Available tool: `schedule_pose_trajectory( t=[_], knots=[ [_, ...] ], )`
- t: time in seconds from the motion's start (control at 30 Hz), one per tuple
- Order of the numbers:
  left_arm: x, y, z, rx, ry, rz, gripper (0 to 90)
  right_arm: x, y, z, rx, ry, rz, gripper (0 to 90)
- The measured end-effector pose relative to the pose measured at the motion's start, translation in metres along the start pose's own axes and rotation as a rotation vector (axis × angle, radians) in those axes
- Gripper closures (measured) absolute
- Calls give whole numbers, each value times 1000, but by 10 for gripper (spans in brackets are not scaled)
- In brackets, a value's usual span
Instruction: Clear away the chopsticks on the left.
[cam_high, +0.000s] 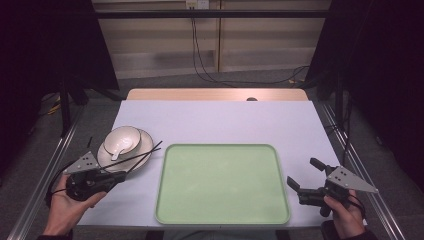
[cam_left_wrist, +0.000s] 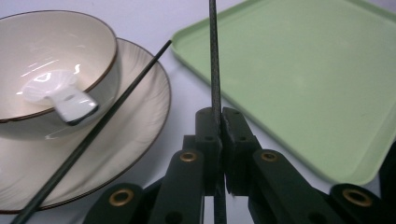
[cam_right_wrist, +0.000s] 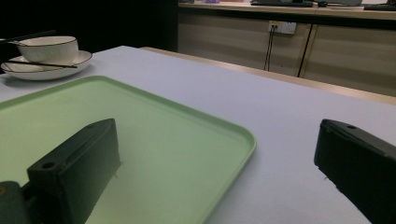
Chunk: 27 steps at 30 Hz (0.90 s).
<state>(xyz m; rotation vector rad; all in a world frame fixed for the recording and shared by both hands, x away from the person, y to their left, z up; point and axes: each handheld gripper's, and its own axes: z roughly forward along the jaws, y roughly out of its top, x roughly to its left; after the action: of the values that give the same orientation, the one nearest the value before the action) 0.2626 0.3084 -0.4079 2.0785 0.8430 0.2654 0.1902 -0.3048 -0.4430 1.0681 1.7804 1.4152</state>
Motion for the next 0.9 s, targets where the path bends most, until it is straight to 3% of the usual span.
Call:
schedule_pose_trajectory(
  t=[0.47, 0.57, 0.63, 0.73, 0.8, 0.83, 0.9],
  knots=[
    [-28, 10, 25, -35, 25, -111, 863, 1, 0, 0, -14, -6, -6, 0],
    [-34, 16, 33, -41, 64, -128, 864, 1, 0, 0, -10, -1, -11, 0],
    [-34, 19, 38, -51, 59, -150, 864, 1, 0, 0, -9, -5, -10, 0],
    [-37, 24, 46, -42, 75, -174, 864, 1, 0, 0, -12, -11, -9, 0],
    [-38, 24, 51, -44, 66, -215, 864, 1, 0, -1, -12, -6, -12, 0],
    [-39, 24, 53, -36, 75, -209, 863, 1, 0, -1, -12, -4, -14, 0],
    [-40, 23, 59, -16, 92, -238, 864, 1, 0, -1, -14, -6, -14, 0]
  ],
)
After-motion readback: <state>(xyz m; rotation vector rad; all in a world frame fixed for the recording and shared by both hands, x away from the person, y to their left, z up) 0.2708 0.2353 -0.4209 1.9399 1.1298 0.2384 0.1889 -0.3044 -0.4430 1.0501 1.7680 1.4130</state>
